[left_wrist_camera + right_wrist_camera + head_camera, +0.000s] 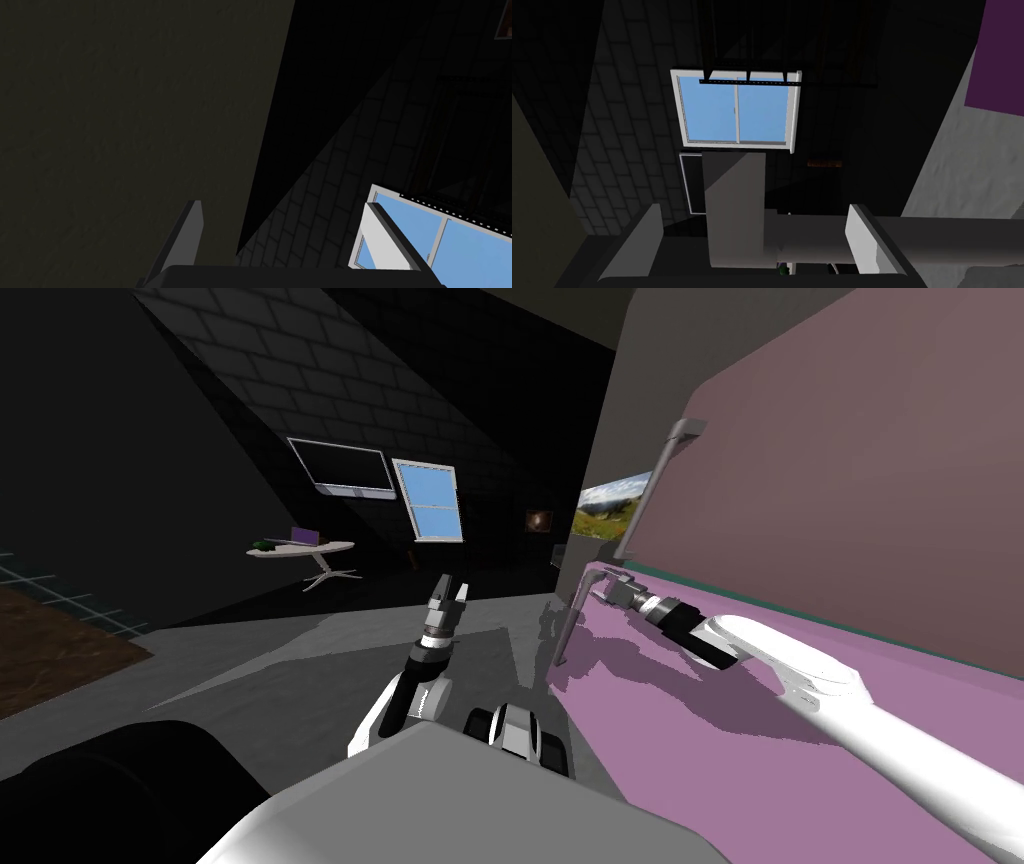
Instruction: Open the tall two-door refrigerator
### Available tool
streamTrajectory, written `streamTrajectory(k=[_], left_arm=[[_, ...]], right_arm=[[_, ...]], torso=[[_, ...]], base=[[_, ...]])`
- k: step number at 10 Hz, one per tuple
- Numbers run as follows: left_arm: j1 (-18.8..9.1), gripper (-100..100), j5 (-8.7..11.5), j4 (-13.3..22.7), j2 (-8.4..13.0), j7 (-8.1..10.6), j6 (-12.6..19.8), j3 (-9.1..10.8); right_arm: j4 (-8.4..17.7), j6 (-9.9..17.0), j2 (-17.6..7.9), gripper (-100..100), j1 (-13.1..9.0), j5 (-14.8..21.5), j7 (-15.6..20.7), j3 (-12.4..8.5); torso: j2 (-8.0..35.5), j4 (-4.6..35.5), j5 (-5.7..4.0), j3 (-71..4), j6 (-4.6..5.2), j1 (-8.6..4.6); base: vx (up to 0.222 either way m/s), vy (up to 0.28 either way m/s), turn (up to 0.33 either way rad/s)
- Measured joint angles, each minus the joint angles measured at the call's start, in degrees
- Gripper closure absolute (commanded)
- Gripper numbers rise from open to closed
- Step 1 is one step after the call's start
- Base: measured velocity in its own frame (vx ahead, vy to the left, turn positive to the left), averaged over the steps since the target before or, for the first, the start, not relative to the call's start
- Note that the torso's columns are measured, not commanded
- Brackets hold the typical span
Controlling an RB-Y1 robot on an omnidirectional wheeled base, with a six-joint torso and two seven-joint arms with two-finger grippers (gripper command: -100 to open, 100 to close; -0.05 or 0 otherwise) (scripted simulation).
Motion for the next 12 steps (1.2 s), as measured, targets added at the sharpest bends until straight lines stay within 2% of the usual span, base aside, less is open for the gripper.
streamTrajectory(k=[1,2,4,6,8,9,12], left_arm=[[0.0,0,0.0,0.0,0.0,0.00,0.0,0.00],[0.0,0,0.0,0.0,0.0,0.00,0.0,0.00],[0.0,0,0.0,0.0,0.0,0.00,0.0,0.00],[0.0,0,0.0,0.0,0.0,0.00,0.0,0.00],[0.0,0,0.0,0.0,0.0,0.00,0.0,0.00],[0.0,0,0.0,0.0,0.0,0.00,0.0,0.00],[0.0,0,0.0,0.0,0.0,0.00,0.0,0.00]], right_arm=[[0.0,0.0,0.0,100,0.0,0.0,0.0,0.0],[-1.0,-0.5,-0.3,100,-0.4,-0.3,-0.2,0.4],[-3.6,-1.9,0.0,100,0.3,-0.8,0.2,0.7],[-5.4,-4.3,0.4,100,-0.3,-1.4,0.7,1.5],[-8.4,-5.1,0.1,100,-1.3,-1.8,0.3,3.0],[-8.6,-5.4,0.1,-100,-1.3,-1.9,0.3,3.1],[-5.9,-3.9,-0.2,-100,-0.5,-1.5,0.2,1.8]], torso=[[0.1,0.0,0.01,0.1,0.01,0.05],[0.3,0.1,0.03,0.2,0.00,0.11],[0.2,0.1,-0.01,0.2,0.02,-0.01],[0.0,0.0,0.02,0.0,0.02,0.07],[-0.2,-0.1,0.01,-0.1,-0.01,0.06],[-0.4,-0.1,0.01,-0.3,0.01,0.08],[-0.5,-0.2,0.00,-0.3,-0.02,0.05]], base=[[-0.078,0.003,0.032],[-0.166,-0.018,0.030],[-0.202,-0.019,0.028],[-0.206,-0.018,0.019],[-0.150,-0.013,0.018],[0.075,0.008,-0.043],[0.175,-0.005,-0.028]])
